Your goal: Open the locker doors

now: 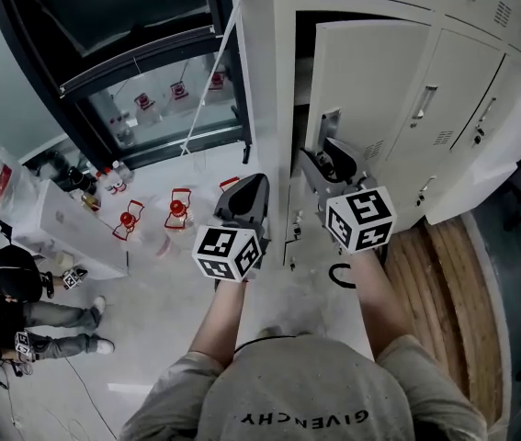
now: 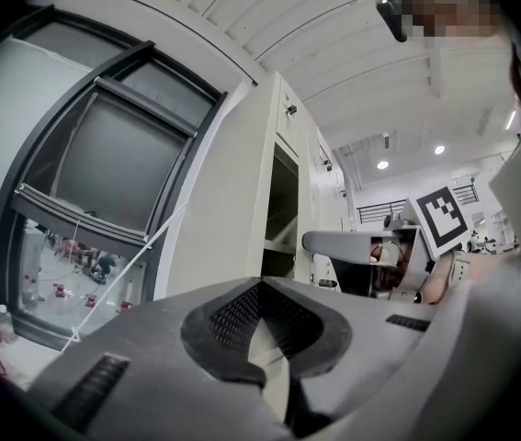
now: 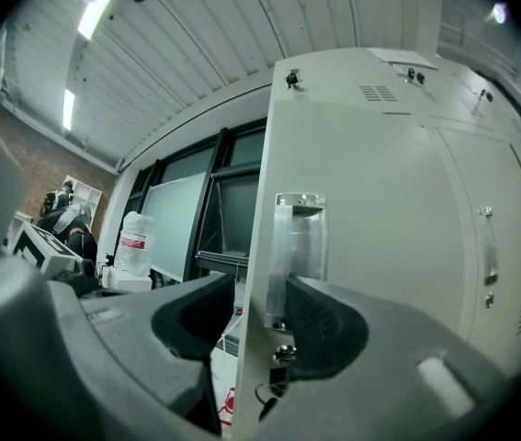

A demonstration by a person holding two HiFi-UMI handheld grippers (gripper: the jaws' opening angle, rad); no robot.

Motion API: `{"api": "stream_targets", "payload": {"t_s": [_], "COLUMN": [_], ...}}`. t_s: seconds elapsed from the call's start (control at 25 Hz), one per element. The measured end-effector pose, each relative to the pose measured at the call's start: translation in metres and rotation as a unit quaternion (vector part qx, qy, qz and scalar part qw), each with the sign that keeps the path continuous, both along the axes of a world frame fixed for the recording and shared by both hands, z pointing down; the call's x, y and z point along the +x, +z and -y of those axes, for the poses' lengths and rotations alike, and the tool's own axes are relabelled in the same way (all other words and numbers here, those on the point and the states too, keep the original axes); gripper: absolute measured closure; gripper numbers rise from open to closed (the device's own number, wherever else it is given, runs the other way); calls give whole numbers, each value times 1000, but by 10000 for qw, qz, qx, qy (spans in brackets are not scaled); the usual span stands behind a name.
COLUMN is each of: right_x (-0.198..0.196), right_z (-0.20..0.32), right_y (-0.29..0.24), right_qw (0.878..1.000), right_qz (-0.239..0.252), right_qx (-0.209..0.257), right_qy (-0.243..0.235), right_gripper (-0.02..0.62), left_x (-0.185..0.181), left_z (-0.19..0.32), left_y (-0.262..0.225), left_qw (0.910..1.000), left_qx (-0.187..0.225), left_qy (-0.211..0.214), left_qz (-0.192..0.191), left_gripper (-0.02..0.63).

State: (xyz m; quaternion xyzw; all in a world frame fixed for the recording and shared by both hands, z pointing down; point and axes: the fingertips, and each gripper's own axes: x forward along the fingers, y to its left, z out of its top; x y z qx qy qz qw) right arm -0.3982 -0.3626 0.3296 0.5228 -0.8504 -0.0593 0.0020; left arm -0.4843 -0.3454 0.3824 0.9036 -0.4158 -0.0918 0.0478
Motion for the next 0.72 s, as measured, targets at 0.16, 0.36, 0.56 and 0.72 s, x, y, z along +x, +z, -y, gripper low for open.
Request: {"api": "stream_targets", "payload": {"t_s": [0.16, 0.36, 0.56, 0.72], "right_x": [10, 24, 36, 47], "right_z": [-13, -30, -47, -60], "right_y": [0, 0, 0, -1], "right_qw": [9999, 9994, 9991, 9987], "right_qz": [42, 25, 80, 120], "right_qx": [65, 142, 224, 299], "right_qy": [123, 313, 352, 389], "right_gripper": [437, 468, 466, 465], "left_x": [9, 19, 34, 47], "left_z": [-5, -12, -19, -24], "left_y": [-1, -5, -5, -5], "left_qw": [9999, 9994, 9983, 9970], "left_qx": [15, 48, 70, 78], "left_qy": [133, 335, 576, 763], "left_qz": [13, 18, 55, 82], "left_gripper": [607, 607, 607, 607]}}
